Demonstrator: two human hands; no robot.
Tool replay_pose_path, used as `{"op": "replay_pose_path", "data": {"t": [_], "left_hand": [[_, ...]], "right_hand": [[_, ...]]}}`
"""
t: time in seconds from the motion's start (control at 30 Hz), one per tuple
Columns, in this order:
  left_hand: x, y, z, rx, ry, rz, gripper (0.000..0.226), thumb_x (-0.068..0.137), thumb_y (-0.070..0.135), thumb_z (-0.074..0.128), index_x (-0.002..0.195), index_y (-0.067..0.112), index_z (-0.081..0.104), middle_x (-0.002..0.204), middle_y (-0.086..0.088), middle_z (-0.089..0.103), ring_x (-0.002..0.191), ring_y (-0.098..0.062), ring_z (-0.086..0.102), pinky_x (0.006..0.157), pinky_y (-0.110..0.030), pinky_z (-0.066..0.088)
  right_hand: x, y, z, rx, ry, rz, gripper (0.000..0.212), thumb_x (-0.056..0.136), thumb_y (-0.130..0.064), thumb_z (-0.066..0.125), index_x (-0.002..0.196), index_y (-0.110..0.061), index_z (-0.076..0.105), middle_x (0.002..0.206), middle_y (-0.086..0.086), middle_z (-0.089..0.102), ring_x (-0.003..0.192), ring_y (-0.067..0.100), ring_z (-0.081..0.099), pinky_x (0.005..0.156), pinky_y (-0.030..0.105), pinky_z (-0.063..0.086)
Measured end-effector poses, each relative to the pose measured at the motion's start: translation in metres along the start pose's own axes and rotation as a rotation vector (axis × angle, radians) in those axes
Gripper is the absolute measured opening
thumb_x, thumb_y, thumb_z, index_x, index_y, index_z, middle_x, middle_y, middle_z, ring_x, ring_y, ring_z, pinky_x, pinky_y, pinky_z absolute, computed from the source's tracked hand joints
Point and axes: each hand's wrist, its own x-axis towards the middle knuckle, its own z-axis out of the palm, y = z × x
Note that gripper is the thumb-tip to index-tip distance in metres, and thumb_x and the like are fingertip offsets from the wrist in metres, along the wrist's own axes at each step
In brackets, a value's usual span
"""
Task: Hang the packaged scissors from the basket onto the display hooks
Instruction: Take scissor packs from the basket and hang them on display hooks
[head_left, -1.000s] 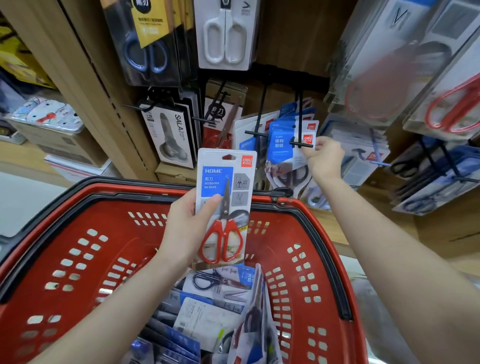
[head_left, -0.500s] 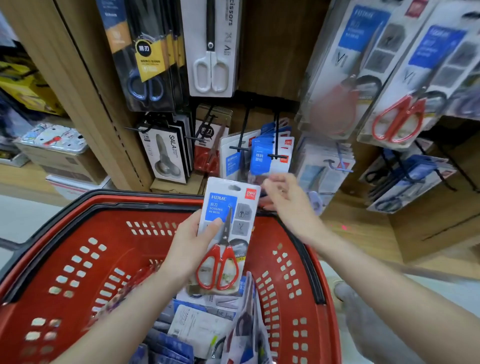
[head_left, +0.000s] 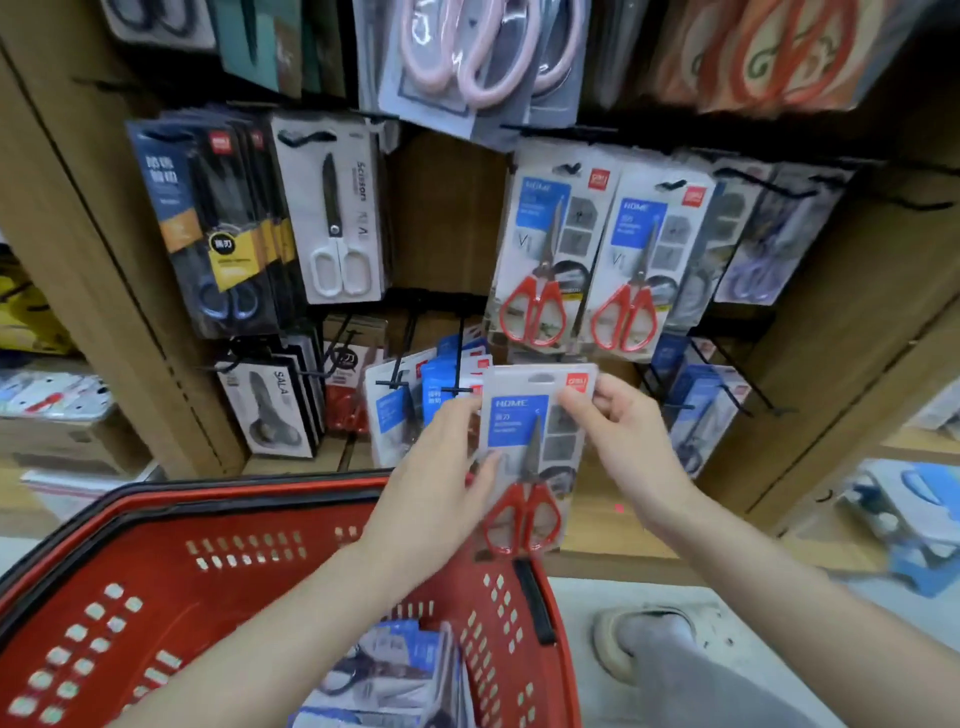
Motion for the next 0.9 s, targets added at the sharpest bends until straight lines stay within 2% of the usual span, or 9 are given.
{"op": "replay_pose_path", "data": {"t": [0.07,0.17,0.3,0.33,0.43,0.53,0.6,0.7,0.9], "left_hand": [[0.028,0.016,0.001,0.154,0.001,0.129,0.034,0.093,0.021,0.053,0.126,0.022,0.046,0.114,0.009,0.049,0.109,-0.009,0.047,0.086,-0.017,0.034],[0.076,0.040,-0.002,0.345,0.068,0.325,0.038,0.085,0.020,0.053,0.122,0.011,0.053,0.112,-0.005,0.053,0.106,-0.022,0.050,0.088,-0.029,0.036],[0.137,0.073,-0.018,0.494,0.154,0.464,0.037,0.082,0.013,0.055,0.119,0.005,0.057,0.116,-0.013,0.057,0.106,-0.030,0.054,0.087,-0.037,0.043],[0.151,0.080,-0.024,0.532,0.177,0.491,0.039,0.080,0.013,0.054,0.118,0.003,0.057,0.118,-0.015,0.057,0.108,-0.032,0.054,0.087,-0.038,0.044],[0.186,0.092,-0.036,0.643,0.209,0.538,0.047,0.079,0.016,0.050,0.122,0.000,0.055,0.128,-0.020,0.054,0.119,-0.035,0.050,0.098,-0.041,0.040],[0.203,0.089,-0.045,0.724,0.163,0.479,0.055,0.084,0.013,0.054,0.136,-0.003,0.044,0.138,-0.022,0.046,0.129,-0.037,0.042,0.109,-0.044,0.031],[0.206,0.082,-0.046,0.761,0.140,0.444,0.062,0.083,0.010,0.059,0.140,-0.003,0.038,0.136,-0.021,0.047,0.125,-0.037,0.044,0.107,-0.038,0.028],[0.204,0.074,-0.043,0.767,0.171,0.482,0.064,0.079,0.005,0.063,0.138,-0.006,0.039,0.130,-0.022,0.051,0.118,-0.036,0.048,0.104,-0.037,0.029],[0.204,0.070,-0.042,0.735,0.170,0.490,0.066,0.079,0.005,0.063,0.139,-0.004,0.038,0.133,-0.021,0.048,0.122,-0.034,0.045,0.108,-0.043,0.032]], "right_hand": [[0.016,-0.015,-0.024,-0.015,0.088,-0.055,0.013,0.096,-0.017,0.052,0.099,-0.014,0.065,0.097,0.002,0.073,0.086,0.008,0.069,0.076,0.026,0.056],[0.044,-0.038,-0.056,-0.010,0.231,-0.096,0.016,0.097,-0.022,0.050,0.103,-0.014,0.063,0.100,0.005,0.072,0.093,0.018,0.069,0.086,0.042,0.055],[0.079,-0.059,-0.088,-0.071,0.339,-0.160,0.031,0.098,-0.024,0.048,0.108,0.005,0.057,0.106,0.028,0.064,0.097,0.045,0.059,0.082,0.057,0.050],[0.088,-0.062,-0.093,-0.091,0.357,-0.181,0.033,0.098,-0.023,0.049,0.107,0.008,0.056,0.105,0.029,0.064,0.094,0.044,0.060,0.078,0.052,0.050],[0.114,-0.065,-0.100,-0.174,0.369,-0.181,0.031,0.094,-0.023,0.052,0.098,0.007,0.060,0.092,0.025,0.066,0.074,0.024,0.056,0.065,0.034,0.040],[0.136,-0.063,-0.103,-0.215,0.381,-0.151,0.024,0.094,-0.028,0.053,0.090,-0.006,0.061,0.084,0.012,0.066,0.074,0.020,0.056,0.067,0.033,0.041],[0.149,-0.061,-0.104,-0.231,0.406,-0.141,0.021,0.095,-0.027,0.051,0.082,-0.011,0.054,0.072,0.001,0.056,0.063,0.014,0.048,0.058,0.029,0.035],[0.164,-0.057,-0.104,-0.223,0.430,-0.131,0.026,0.096,-0.026,0.052,0.072,-0.015,0.047,0.066,-0.002,0.047,0.057,0.010,0.040,0.052,0.027,0.028],[0.183,-0.047,-0.105,-0.221,0.448,-0.131,0.018,0.096,-0.027,0.054,0.088,-0.010,0.056,0.077,0.001,0.056,0.062,0.010,0.048,0.052,0.020,0.034]]}}
